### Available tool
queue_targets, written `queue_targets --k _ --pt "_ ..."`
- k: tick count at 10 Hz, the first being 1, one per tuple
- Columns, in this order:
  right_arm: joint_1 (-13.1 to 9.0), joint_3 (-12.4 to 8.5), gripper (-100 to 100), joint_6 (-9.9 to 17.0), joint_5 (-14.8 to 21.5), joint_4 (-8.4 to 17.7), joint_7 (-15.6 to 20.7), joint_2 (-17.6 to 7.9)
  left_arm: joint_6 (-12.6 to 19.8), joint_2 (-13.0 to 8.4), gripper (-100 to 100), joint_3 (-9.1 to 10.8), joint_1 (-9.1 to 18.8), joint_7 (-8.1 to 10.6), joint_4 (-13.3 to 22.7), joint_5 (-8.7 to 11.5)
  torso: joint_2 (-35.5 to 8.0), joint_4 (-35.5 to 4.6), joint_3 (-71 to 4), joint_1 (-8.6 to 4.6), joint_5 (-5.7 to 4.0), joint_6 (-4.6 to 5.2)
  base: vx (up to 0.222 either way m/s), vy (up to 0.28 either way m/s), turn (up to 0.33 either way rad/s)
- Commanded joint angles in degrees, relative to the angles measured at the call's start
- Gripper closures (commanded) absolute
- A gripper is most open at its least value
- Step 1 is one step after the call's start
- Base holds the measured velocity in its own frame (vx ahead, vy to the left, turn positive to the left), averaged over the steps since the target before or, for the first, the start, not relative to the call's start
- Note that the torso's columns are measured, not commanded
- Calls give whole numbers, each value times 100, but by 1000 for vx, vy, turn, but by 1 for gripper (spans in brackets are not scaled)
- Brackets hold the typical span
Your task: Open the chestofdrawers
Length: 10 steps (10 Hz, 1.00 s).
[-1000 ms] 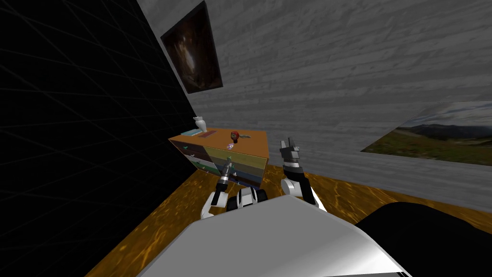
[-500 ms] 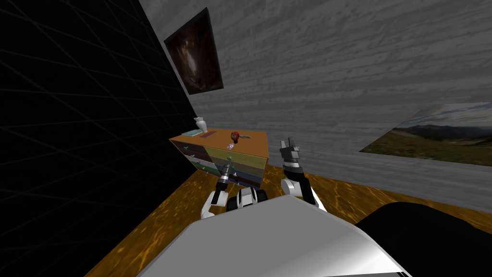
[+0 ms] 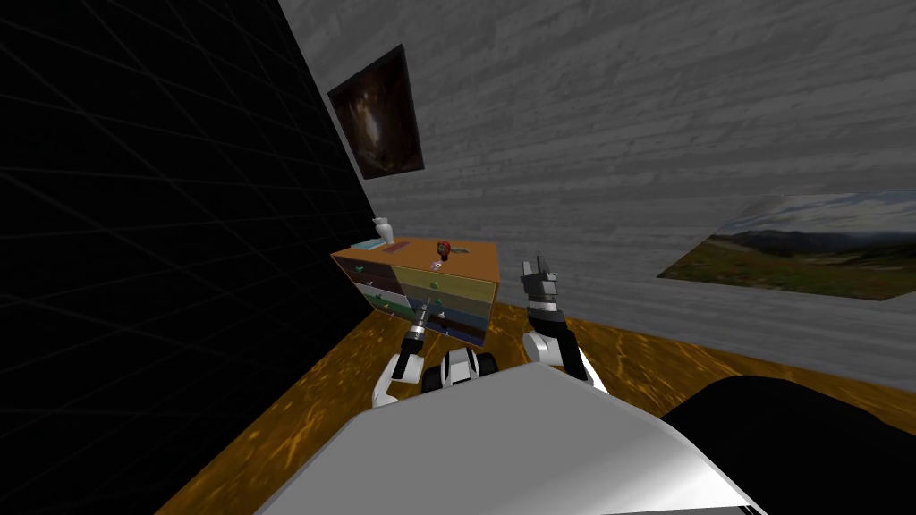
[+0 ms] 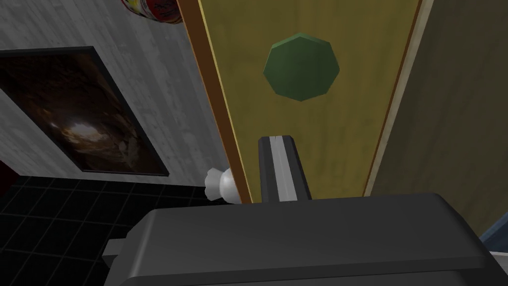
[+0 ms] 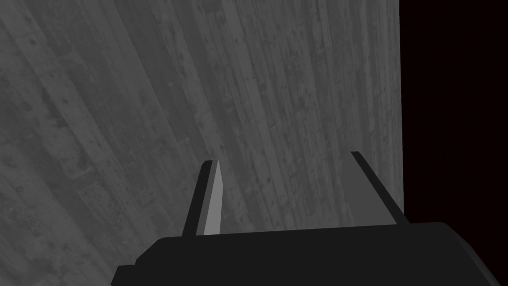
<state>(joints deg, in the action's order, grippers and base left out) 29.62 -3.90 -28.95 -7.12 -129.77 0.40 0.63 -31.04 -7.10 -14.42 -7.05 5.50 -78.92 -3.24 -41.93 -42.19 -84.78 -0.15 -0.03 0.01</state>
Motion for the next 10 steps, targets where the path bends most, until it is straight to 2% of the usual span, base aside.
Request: queue_targets --k 1,4,5,7,8,9,10 --pt "2 0 0 0 0 -1 0 1 -123 51 -100 30 13 -38 153 3 30 9 -18 -20 -6 0 123 -60 -18" --pt "3 1 0 -1 0 -1 0 1 -265 101 -100 64 29 -82 332 7 -35 -9 20 13 3 -1 135 -69 -17" --pt "3 0 0 -1 0 -1 0 1 -238 91 -100 59 35 -71 311 7 -41 -12 25 16 4 0 73 -34 0" --pt "1 0 0 0 0 -1 0 0 11 94 -100 85 162 -62 178 12 -61 -17 37 25 6 0 22 -11 -12" --pt "1 0 0 0 0 0 0 0 -73 90 -100 83 146 -60 234 13 -59 -16 36 27 7 0 0 0 0" --pt "1 0 0 0 0 0 0 0 -219 95 100 62 50 -74 300 7 -47 -12 28 20 5 -1 -11 4 21" --pt "1 0 0 0 0 -1 0 0 -160 100 100 75 109 -70 318 10 -40 -10 24 16 4 -2 -9 3 6"
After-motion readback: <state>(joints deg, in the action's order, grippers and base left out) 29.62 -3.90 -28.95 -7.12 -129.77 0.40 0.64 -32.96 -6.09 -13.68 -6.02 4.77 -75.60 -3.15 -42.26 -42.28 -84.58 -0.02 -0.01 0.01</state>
